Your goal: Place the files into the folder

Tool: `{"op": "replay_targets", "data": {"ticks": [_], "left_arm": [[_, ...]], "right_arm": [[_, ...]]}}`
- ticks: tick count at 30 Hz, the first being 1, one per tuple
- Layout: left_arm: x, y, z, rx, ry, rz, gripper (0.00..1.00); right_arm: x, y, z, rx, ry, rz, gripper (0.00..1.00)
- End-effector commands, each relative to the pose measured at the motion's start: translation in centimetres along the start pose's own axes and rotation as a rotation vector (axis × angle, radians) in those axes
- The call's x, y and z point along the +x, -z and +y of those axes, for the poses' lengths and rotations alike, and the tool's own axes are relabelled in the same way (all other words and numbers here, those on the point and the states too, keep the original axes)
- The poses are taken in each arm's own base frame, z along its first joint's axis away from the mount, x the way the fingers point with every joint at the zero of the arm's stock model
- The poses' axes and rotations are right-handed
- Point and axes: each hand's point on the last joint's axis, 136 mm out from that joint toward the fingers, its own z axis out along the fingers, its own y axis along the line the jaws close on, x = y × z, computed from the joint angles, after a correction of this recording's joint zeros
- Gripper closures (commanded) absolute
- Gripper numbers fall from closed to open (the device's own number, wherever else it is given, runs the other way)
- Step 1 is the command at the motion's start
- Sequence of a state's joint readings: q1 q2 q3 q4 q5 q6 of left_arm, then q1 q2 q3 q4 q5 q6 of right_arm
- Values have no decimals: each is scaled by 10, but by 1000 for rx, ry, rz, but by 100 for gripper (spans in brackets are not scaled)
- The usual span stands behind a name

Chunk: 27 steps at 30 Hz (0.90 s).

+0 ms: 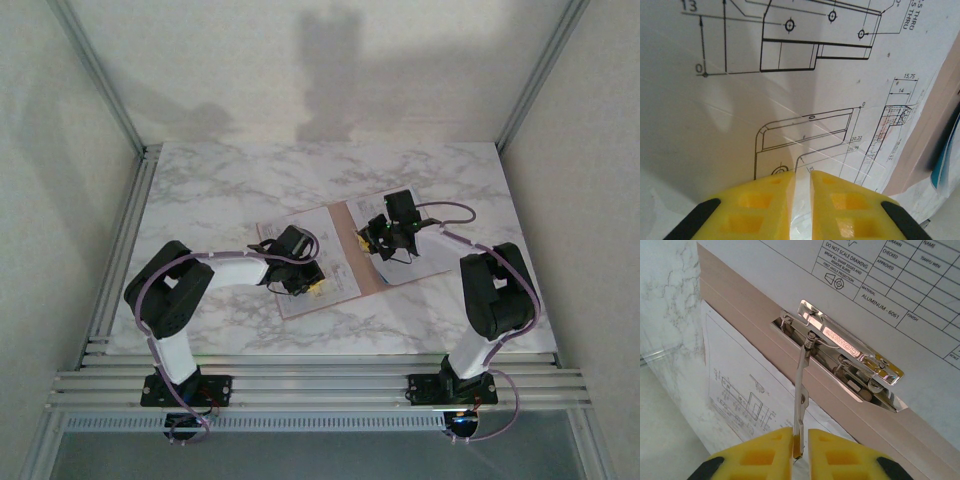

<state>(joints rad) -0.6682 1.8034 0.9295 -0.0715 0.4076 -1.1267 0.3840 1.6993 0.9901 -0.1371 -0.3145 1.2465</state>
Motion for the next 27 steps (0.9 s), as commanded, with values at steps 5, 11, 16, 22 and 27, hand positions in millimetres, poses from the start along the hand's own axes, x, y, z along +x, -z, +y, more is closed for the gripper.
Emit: {"op": "replay_targets", "data": {"ticks": [5, 11, 16, 22, 27], "left_arm": [[14, -11, 38, -136, 36, 43, 83], [15, -10, 37, -134, 35, 44, 83], [14, -10, 38, -139, 34, 42, 84], [14, -9, 39, -144, 37, 39, 84], [14, -9, 45, -157, 51, 37, 84]], "right_arm": [[-3, -6, -11, 20, -16, -1, 86], [-4, -7, -11, 26, -10, -6, 88], [-5, -8, -13, 32, -7, -8, 90], [-5, -9, -21, 56, 13, -9, 100], [-5, -6, -37, 90, 23, -17, 100]]}}
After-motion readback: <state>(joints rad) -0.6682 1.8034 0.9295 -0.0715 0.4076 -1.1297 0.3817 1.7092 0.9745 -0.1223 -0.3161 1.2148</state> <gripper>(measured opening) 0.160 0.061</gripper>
